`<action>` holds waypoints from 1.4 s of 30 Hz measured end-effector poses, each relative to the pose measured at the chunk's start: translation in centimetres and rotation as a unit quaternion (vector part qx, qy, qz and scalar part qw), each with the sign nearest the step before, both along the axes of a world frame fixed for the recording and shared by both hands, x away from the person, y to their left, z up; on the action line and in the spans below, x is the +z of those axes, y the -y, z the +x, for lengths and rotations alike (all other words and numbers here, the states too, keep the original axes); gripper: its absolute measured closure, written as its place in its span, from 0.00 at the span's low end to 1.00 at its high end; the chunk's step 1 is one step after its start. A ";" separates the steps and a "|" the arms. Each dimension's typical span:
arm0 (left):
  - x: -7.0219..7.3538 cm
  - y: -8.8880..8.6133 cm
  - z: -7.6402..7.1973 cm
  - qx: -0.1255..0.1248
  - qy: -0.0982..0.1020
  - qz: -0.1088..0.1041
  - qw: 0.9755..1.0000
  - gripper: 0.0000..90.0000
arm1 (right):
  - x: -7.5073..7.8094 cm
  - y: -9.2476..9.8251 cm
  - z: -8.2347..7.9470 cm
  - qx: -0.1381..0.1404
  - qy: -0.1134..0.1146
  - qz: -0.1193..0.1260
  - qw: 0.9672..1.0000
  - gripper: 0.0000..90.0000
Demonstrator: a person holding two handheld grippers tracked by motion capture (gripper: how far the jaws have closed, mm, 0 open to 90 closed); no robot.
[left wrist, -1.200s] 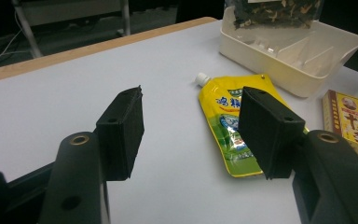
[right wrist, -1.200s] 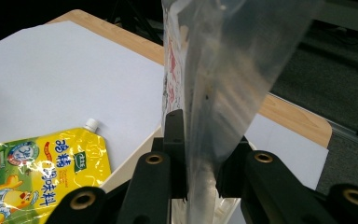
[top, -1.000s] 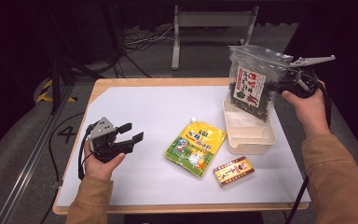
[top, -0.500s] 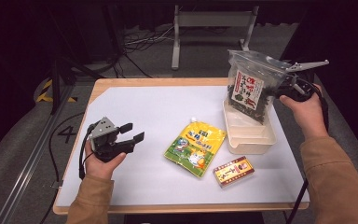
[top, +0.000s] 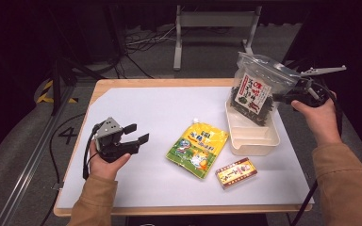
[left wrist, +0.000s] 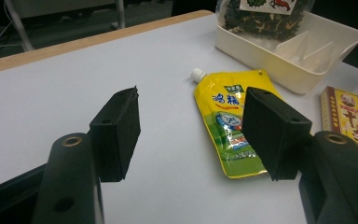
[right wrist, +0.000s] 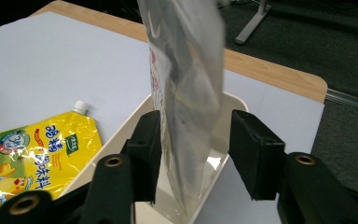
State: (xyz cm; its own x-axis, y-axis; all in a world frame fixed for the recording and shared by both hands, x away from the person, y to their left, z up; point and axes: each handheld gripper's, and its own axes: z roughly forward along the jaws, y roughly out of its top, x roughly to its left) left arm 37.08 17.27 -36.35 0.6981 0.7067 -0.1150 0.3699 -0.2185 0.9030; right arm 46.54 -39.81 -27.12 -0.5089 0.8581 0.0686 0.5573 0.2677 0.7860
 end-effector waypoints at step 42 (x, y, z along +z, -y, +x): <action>-0.5 7.2 4.7 -0.051 -0.095 0.039 0.993 0.31 | -1.6 -4.0 -10.7 0.061 0.057 -0.023 0.996 0.45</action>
